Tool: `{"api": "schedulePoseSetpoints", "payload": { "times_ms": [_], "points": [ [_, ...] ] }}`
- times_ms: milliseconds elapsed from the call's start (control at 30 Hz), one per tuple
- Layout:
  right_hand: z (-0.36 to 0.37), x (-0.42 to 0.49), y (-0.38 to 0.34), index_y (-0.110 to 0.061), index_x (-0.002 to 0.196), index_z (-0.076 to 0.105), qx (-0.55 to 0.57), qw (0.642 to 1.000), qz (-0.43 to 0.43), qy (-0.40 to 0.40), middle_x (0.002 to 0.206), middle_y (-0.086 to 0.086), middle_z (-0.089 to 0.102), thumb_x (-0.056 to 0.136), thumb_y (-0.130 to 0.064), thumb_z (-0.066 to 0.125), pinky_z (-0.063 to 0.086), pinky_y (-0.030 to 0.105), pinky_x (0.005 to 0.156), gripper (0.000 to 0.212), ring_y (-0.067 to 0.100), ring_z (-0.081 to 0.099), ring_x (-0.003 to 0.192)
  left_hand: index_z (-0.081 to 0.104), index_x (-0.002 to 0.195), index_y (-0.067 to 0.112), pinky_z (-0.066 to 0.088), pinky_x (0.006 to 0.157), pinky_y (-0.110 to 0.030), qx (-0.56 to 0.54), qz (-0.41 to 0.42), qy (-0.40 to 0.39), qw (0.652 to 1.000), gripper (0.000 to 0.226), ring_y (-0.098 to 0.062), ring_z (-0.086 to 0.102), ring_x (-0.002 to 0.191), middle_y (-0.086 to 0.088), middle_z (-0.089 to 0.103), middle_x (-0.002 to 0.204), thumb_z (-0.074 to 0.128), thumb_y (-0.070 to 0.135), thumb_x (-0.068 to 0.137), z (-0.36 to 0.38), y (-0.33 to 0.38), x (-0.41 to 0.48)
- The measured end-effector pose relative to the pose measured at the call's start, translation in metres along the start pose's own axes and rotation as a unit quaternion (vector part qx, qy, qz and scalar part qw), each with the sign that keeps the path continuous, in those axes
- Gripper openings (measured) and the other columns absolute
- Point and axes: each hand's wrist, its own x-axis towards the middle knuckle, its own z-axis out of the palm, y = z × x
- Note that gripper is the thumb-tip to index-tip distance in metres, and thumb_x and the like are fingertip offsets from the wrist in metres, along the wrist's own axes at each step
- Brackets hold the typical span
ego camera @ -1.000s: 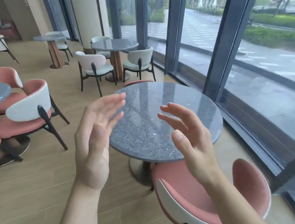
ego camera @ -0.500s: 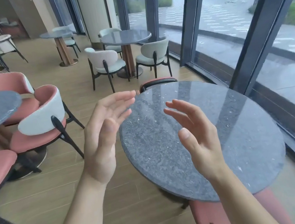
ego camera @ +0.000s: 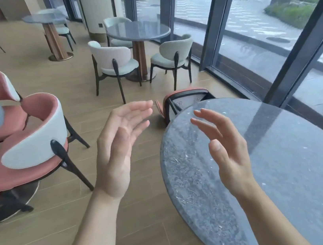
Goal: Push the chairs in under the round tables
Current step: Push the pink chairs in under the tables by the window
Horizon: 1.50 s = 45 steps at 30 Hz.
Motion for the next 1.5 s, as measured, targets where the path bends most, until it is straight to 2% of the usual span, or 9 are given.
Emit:
{"api": "schedulePoseSetpoints", "payload": {
  "times_ms": [233,500,667,933,1067,1133,1267,1367,1500],
  "points": [
    [0.055,0.092,0.049,-0.02,0.144,0.057,-0.042,0.997,0.012,0.065,0.146,0.005,0.067,0.095,-0.078,0.058,0.053,0.037,0.113,0.076,0.025,0.067,0.136,0.066,0.131,0.028,0.047,0.118,-0.054,-0.014,0.0,-0.064,0.998,0.061,-0.035,0.062,0.139,-0.004,0.071,0.14,0.057,0.076,0.096,-0.068,-0.05,0.126],
    [0.089,0.217,0.159,-0.022,0.142,0.058,-0.045,0.992,0.017,0.12,0.145,-0.002,0.068,0.095,-0.078,0.058,0.053,0.04,0.114,0.074,0.024,0.068,0.134,0.07,0.13,0.034,0.047,0.117,-0.049,-0.002,-0.023,-0.102,0.995,0.056,-0.037,0.063,0.137,-0.007,0.072,0.138,0.057,0.077,0.096,-0.116,-0.151,0.269],
    [0.122,0.34,0.217,-0.023,0.142,0.058,-0.022,0.993,0.03,0.108,0.143,-0.006,0.069,0.092,-0.08,0.061,0.053,0.042,0.114,0.076,0.019,0.068,0.135,0.072,0.127,0.034,0.046,0.118,-0.052,0.027,-0.04,-0.103,0.994,0.057,-0.037,0.064,0.137,-0.01,0.073,0.138,0.058,0.079,0.094,-0.148,-0.194,0.381],
    [0.16,0.494,0.305,-0.027,0.144,0.059,-0.026,0.996,0.047,0.073,0.148,-0.006,0.067,0.09,-0.081,0.062,0.051,0.06,0.115,0.076,0.021,0.067,0.137,0.071,0.128,0.034,0.048,0.115,-0.047,0.031,-0.05,-0.094,0.994,0.057,-0.037,0.064,0.137,-0.012,0.072,0.138,0.056,0.079,0.095,-0.197,-0.273,0.529],
    [0.175,0.562,0.365,-0.036,0.144,0.06,-0.036,0.996,0.06,0.064,0.149,-0.006,0.066,0.091,-0.077,0.065,0.052,0.053,0.114,0.066,0.02,0.065,0.138,0.07,0.13,0.034,0.049,0.114,-0.044,0.024,-0.051,-0.099,0.994,0.057,-0.034,0.065,0.137,-0.01,0.072,0.139,0.054,0.078,0.097,-0.222,-0.336,0.602],
    [0.18,0.601,0.394,-0.033,0.144,0.06,-0.048,0.994,0.068,0.069,0.149,-0.005,0.066,0.091,-0.075,0.066,0.053,0.052,0.114,0.068,0.021,0.066,0.138,0.071,0.129,0.034,0.05,0.114,-0.044,0.012,-0.057,-0.107,0.993,0.058,-0.035,0.065,0.137,-0.01,0.073,0.138,0.054,0.078,0.097,-0.234,-0.366,0.646],
    [0.19,0.686,0.429,-0.039,0.142,0.061,-0.065,0.988,0.069,0.119,0.147,-0.006,0.067,0.091,-0.077,0.065,0.056,0.047,0.111,0.064,0.022,0.068,0.135,0.07,0.13,0.03,0.051,0.115,-0.044,-0.007,-0.045,-0.14,0.989,0.061,-0.034,0.066,0.136,-0.012,0.072,0.138,0.053,0.078,0.098,-0.247,-0.412,0.746],
    [0.193,0.751,0.448,-0.028,0.145,0.06,-0.071,0.983,0.052,0.16,0.145,-0.006,0.069,0.092,-0.076,0.064,0.054,0.039,0.113,0.071,0.021,0.069,0.134,0.071,0.13,0.031,0.051,0.114,-0.042,-0.022,-0.038,-0.17,0.984,0.059,-0.034,0.065,0.136,-0.011,0.072,0.138,0.052,0.078,0.098,-0.241,-0.441,0.823],
    [0.189,0.808,0.475,-0.019,0.146,0.055,-0.058,0.973,0.065,0.212,0.144,-0.006,0.069,0.088,-0.079,0.066,0.054,0.032,0.112,0.084,0.022,0.069,0.134,0.071,0.129,0.035,0.05,0.114,-0.047,-0.047,-0.049,-0.213,0.975,0.056,-0.036,0.064,0.138,-0.01,0.072,0.139,0.055,0.077,0.097,-0.224,-0.494,0.899]
  ]
}}
